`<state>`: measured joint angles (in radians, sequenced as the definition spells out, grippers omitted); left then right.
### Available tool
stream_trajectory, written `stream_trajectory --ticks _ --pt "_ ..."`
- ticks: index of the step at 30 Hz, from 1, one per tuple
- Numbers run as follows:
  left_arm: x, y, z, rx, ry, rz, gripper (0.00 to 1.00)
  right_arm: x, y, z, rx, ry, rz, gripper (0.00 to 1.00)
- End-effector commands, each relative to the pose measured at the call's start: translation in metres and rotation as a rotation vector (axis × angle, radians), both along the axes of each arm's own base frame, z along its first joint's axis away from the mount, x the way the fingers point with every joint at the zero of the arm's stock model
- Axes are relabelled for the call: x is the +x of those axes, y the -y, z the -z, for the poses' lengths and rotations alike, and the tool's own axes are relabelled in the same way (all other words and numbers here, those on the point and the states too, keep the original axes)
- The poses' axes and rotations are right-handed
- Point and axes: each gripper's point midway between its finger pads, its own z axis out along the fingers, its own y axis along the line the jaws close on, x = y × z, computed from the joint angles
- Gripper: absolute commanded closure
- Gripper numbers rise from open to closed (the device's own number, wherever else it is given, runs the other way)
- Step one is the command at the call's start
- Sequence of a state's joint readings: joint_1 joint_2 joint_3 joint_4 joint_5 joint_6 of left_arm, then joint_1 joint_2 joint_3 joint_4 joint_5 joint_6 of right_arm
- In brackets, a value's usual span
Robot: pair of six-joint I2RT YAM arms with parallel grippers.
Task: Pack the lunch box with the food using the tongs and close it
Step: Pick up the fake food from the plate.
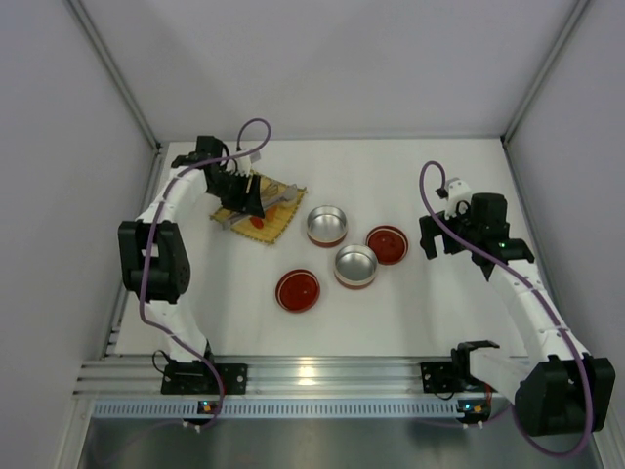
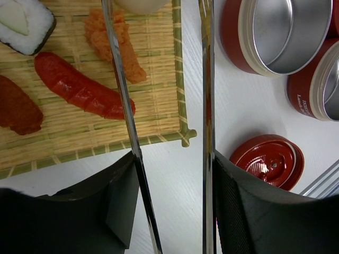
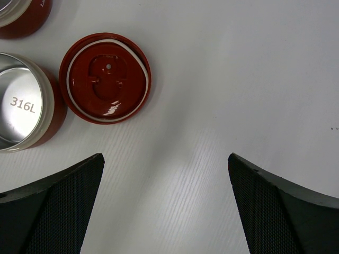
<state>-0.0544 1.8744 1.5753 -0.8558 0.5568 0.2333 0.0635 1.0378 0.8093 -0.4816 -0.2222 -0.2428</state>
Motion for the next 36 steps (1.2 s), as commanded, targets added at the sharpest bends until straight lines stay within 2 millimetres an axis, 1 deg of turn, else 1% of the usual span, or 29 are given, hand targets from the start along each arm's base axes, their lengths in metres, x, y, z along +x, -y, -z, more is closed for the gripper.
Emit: stream_trajectory --ticks 1,5,17,19,23,27,32,33,35,36 --pt "0.016 0.009 -0.01 -0.016 0.052 0.006 0.43 0.002 -0.001 -0.004 -0.002 0.015 -0.005 0.01" --pt "0.014 0.01 -0.002 -0.002 0.029 0.005 0.43 0.001 0.0 -0.006 0.0 0.022 -0.003 0.01" --pt "0.012 0.01 0.0 0.07 0.039 0.007 0.44 0.002 -0.001 -0.004 0.002 0.022 -0.005 0.01" --pt "0.012 0.01 -0.001 0.074 0.041 0.007 0.47 0.002 -0.001 -0.004 0.001 0.02 -0.007 0.01" --pt "0.012 0.011 -0.004 0.078 0.052 0.013 0.57 0.003 -0.001 -0.005 0.001 0.024 -0.006 0.01" --pt "0.012 0.011 -0.014 0.074 0.071 0.012 0.64 0.002 -0.001 -0.005 0.001 0.024 -0.006 0.01" --pt "0.008 0.011 -0.031 0.07 0.107 0.007 0.67 0.002 -0.001 -0.006 0.003 0.023 -0.006 0.01" --pt "0.008 0.01 -0.037 0.07 0.123 0.004 0.7 0.002 -0.001 -0.006 0.004 0.025 -0.007 0.01" --pt "0.008 0.009 -0.043 0.074 0.143 -0.002 0.74 0.002 -0.002 -0.006 0.005 0.023 -0.01 0.01" --pt "0.009 0.009 -0.049 0.073 0.163 -0.007 0.79 0.001 -0.002 -0.006 0.006 0.021 -0.009 0.01"
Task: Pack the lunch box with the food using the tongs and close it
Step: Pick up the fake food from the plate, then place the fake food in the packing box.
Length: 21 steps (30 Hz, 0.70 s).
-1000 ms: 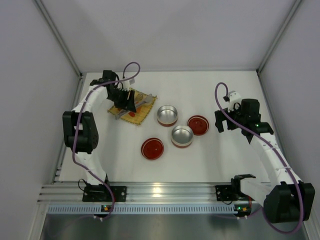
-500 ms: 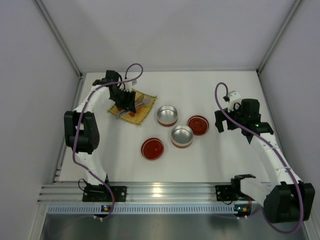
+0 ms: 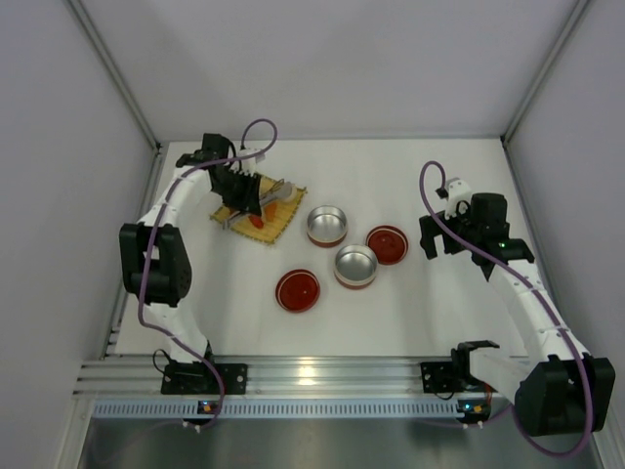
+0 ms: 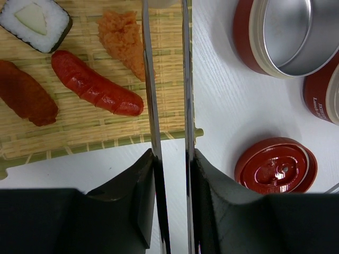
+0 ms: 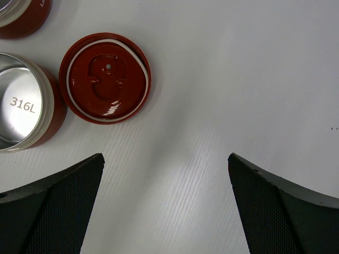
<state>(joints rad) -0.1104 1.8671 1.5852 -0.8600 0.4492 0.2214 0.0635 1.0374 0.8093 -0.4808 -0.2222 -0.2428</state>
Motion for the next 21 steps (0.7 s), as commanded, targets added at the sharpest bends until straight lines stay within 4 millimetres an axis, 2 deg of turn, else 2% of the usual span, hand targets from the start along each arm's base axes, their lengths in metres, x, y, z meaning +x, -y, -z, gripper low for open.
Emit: stream_trajectory --ticks 1,6,10,15,21 --pt "0.01 0.003 -0.054 -0.021 0.158 -0.005 0.81 0.001 -0.002 -0.005 0.006 0.02 -0.008 0.01" --pt "0.01 0.004 -0.069 -0.037 0.189 -0.011 0.88 0.0 -0.001 -0.005 0.002 0.021 -0.011 0.01" --pt "-0.003 0.004 -0.08 -0.023 0.2 0.021 0.93 0.0 -0.001 -0.006 0.0 0.02 -0.01 0.01" --pt "-0.035 0.006 -0.091 -0.001 0.198 0.099 0.94 0.0 -0.002 -0.007 0.004 0.021 -0.01 0.01" --pt "-0.081 0.031 -0.094 0.02 0.137 0.24 0.92 -0.002 -0.005 -0.004 0.016 0.006 -0.023 0.01"
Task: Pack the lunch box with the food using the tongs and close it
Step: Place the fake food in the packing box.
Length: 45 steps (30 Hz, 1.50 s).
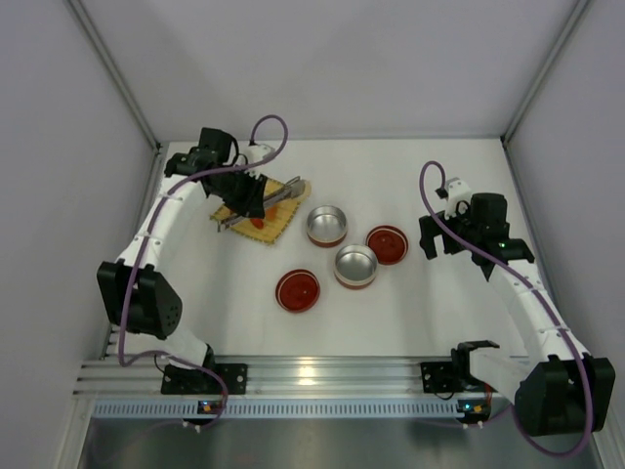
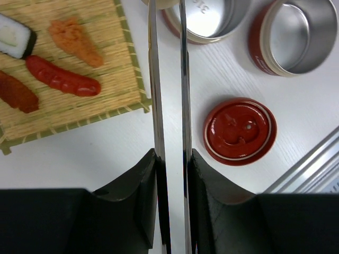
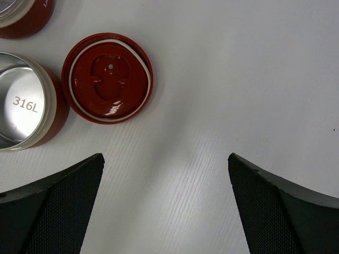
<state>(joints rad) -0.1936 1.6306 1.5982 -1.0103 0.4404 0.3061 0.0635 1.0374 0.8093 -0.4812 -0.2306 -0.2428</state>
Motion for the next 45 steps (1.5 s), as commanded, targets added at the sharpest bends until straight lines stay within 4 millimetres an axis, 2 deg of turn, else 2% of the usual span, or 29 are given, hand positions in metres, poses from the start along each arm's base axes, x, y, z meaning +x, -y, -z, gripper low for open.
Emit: stream_trajectory --ticks 1,4,7,16,21,24,36,43,45 --pt "-0.035 0.017 -0.014 0.009 -0.012 0.121 0.92 -0.001 -0.003 -0.005 0.01 0.01 -0.016 0.01" --pt "-0.047 0.026 -0.007 0.035 -0.042 0.161 0.91 -0.001 -0.004 -0.005 0.012 0.008 -0.02 0.01" --pt "-0.049 0.034 0.0 0.071 -0.051 0.177 0.9 -0.001 -0.004 -0.004 0.014 0.007 -0.021 0.01" --pt "-0.034 0.053 0.023 0.107 -0.087 0.175 0.89 -0.002 -0.005 -0.002 0.014 -0.005 -0.026 0.01" --pt "-0.025 0.055 0.034 0.13 -0.105 0.165 0.88 -0.003 -0.005 0.0 0.01 -0.011 -0.033 0.01" --pt "-0.019 0.057 0.034 0.137 -0.093 0.163 0.87 -0.004 -0.005 0.001 0.01 -0.015 -0.033 0.01" --pt "-0.017 0.061 0.048 0.201 -0.099 0.192 0.73 -0.002 -0.003 0.003 0.003 -0.024 -0.027 0.01" --pt "-0.017 0.06 0.053 0.224 -0.102 0.198 0.59 -0.001 -0.004 0.005 0.008 -0.031 -0.025 0.01" --pt "-0.016 0.06 0.053 0.226 -0.103 0.199 0.58 -0.001 -0.005 0.004 0.01 -0.032 -0.028 0.01"
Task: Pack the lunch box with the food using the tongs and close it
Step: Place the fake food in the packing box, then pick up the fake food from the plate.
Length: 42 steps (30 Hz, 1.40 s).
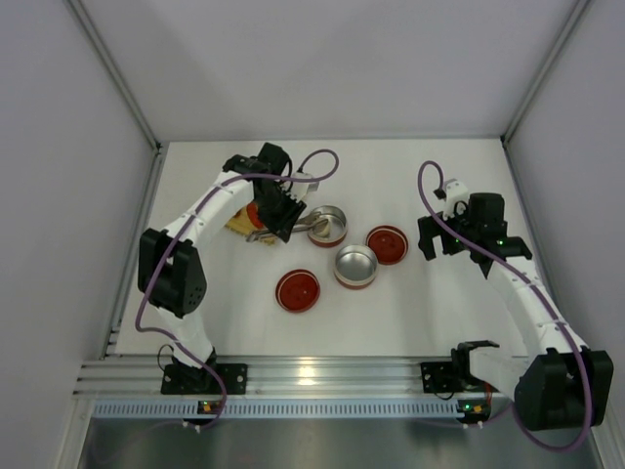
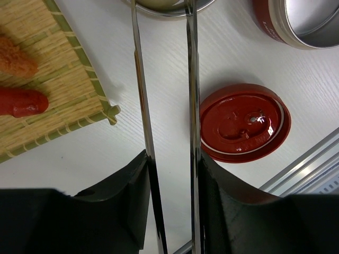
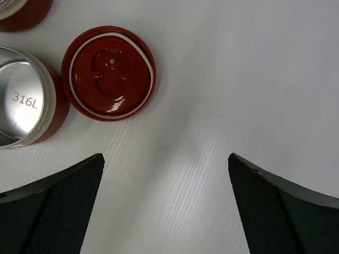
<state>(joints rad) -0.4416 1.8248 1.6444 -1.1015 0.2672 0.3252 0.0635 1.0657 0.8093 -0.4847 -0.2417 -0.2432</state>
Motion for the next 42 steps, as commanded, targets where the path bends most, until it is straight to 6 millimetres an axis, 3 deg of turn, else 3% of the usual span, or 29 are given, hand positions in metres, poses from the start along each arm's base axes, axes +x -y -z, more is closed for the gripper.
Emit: stream_trajectory --ticks 1,6,13,20,23,31,35,42 --pt "0.013 0.005 -0.015 -0.012 0.067 0.01 0.56 -0.001 -0.003 -0.004 0.005 -0.001 -0.02 0.01" --pt "0.015 0.006 -0.017 -0.016 0.067 0.006 0.51 -0.001 -0.003 -0.003 0.006 -0.003 -0.019 0.01" --pt "0.013 0.015 -0.04 -0.072 0.075 0.021 0.43 0.0 -0.004 -0.004 0.012 -0.005 -0.022 0.01" --pt "0.014 0.02 -0.069 -0.142 0.121 0.003 0.46 -0.001 -0.004 -0.003 0.01 -0.004 -0.026 0.01" --pt "0.016 0.013 -0.08 -0.195 0.105 -0.031 0.46 0.0 -0.005 -0.004 0.011 -0.001 -0.029 0.01" --pt "0.049 -0.072 -0.073 -0.195 0.105 -0.228 0.43 -0.001 -0.005 -0.004 0.013 0.0 -0.034 0.01" --pt "0.062 -0.113 -0.07 -0.149 0.13 -0.205 0.41 -0.001 -0.006 -0.005 0.016 -0.001 -0.037 0.01" --pt "0.074 -0.162 -0.057 -0.081 0.113 -0.122 0.41 -0.002 -0.006 -0.004 0.017 -0.004 -0.038 0.01"
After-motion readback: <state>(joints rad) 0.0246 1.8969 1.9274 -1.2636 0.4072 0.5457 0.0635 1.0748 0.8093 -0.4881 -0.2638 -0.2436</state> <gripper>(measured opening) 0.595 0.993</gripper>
